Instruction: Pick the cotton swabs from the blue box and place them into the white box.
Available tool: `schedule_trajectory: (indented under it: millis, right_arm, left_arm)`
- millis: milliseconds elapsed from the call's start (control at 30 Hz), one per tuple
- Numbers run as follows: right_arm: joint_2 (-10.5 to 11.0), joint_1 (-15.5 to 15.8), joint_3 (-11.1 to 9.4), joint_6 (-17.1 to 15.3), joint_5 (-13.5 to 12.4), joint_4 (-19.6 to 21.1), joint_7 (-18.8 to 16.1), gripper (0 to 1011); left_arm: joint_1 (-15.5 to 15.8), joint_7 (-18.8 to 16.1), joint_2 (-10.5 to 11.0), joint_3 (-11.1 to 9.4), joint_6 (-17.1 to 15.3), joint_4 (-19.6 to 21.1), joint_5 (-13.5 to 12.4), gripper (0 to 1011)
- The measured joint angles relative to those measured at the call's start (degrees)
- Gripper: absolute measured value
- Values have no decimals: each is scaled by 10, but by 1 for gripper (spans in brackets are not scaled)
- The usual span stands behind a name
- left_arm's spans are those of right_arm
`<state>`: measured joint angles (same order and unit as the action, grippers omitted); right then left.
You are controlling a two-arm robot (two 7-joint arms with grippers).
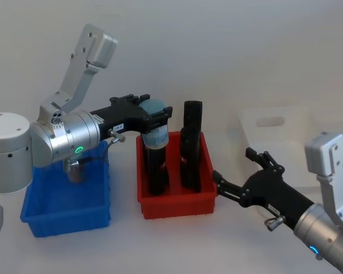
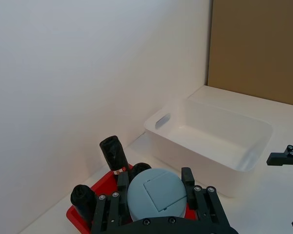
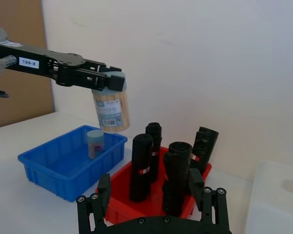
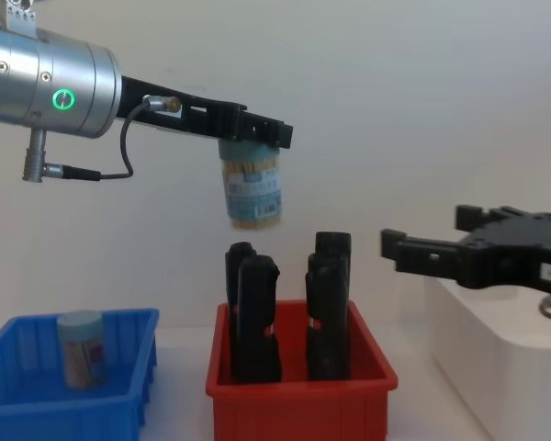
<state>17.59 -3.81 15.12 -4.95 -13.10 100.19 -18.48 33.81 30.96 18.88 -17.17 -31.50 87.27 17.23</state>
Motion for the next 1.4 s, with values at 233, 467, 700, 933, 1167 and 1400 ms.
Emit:
schedule_trajectory:
  millis: [233, 467, 700, 933, 1167, 1400]
  right_arm:
    - [-16, -24, 10, -8, 19, -10, -25, 1002]
    - [-32, -38, 22, -18, 41, -13, -26, 1002]
    - [-47, -48, 33, -30, 63, -18, -15, 1002]
    - [-58, -62, 38, -32, 76, -33, -13, 1002]
    - [-64, -78, 38, -27, 82, -51, -23, 1002]
    - [-71, -99, 36, -18, 82, -79, -40, 1001]
  left_arm:
    - [0, 0, 0, 0, 0, 0, 0, 658]
    - [1, 1, 0, 0, -1, 0, 0, 658]
    - [1, 1, 0, 0, -1, 0, 0, 658]
    - [1, 1, 0, 0, -1, 0, 0, 658]
    - [1, 1, 0, 0, -1, 0, 0, 658]
    - [1, 1, 0, 0, -1, 0, 0, 658]
